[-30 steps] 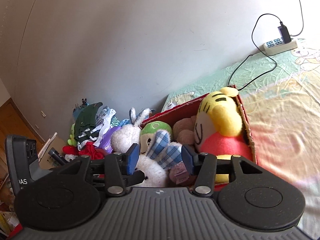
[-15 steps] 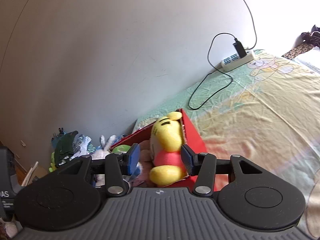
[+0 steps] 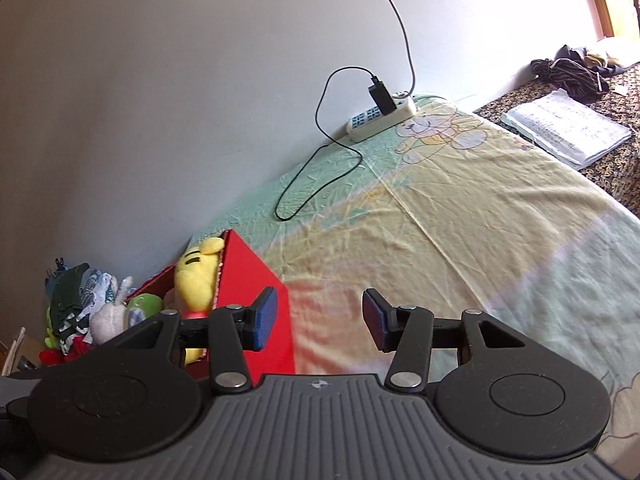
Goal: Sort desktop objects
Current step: 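Pull the open right gripper up and away from the red box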
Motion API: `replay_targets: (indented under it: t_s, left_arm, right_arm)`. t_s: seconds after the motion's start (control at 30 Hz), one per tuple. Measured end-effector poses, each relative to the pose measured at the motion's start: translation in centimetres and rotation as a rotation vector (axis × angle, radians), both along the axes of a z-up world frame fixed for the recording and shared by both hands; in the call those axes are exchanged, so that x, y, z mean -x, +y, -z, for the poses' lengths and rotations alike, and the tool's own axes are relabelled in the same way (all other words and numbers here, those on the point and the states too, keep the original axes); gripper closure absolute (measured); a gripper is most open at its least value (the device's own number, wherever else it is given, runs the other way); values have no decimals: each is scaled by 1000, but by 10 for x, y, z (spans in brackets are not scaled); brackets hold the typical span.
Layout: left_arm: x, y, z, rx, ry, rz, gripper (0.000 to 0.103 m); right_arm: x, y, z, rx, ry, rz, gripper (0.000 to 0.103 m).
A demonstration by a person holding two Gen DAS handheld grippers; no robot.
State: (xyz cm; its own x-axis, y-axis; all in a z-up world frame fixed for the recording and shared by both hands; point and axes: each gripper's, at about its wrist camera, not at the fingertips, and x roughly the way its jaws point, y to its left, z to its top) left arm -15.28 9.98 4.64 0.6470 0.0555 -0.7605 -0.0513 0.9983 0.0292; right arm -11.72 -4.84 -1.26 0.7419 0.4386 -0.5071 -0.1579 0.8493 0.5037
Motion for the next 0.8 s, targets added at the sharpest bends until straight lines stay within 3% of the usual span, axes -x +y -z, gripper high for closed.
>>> replay_targets:
  t_s: [0.4, 0.8]
  left_arm:
    - [-18, -53, 18, -37, 92, -45, 1]
    - [-31, -74, 50, -64, 237, -63, 1]
  right_arm:
    - [-20, -37, 15, 95, 63, -39, 50]
    - [-28, -47, 38, 221, 179, -20, 39]
